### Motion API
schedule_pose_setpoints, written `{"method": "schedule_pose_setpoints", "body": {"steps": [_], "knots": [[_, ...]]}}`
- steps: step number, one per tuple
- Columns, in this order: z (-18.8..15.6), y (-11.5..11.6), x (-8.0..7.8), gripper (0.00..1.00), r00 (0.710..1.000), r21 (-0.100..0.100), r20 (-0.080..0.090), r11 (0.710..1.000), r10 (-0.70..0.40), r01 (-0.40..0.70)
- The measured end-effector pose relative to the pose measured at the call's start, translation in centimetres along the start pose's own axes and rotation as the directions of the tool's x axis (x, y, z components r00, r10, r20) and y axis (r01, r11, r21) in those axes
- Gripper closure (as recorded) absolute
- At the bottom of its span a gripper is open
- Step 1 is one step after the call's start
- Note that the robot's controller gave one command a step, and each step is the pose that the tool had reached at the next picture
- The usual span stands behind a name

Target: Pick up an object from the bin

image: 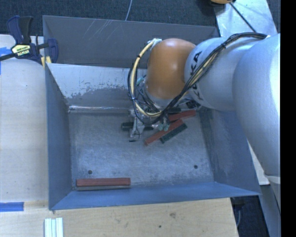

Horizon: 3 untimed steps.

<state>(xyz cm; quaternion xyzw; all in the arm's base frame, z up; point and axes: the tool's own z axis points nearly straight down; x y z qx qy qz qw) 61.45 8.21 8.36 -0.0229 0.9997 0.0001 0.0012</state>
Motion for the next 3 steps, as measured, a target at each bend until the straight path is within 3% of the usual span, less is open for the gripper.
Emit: {"method": "schedule_pose_setpoints", "body": {"steps": [1,2,3], "knots": [[0.0,0.0,0.0,1.0,1.0,0.0,0.0,1.0,0.0,0.0],[-4.7,1.0,0.3,1.0,0.998,0.001,-0.006,0.998,-0.056,0.057],[-12.8,3.6,0.8,1.0,0.998,0.001,0.002,0.998,-0.068,0.068]]}}
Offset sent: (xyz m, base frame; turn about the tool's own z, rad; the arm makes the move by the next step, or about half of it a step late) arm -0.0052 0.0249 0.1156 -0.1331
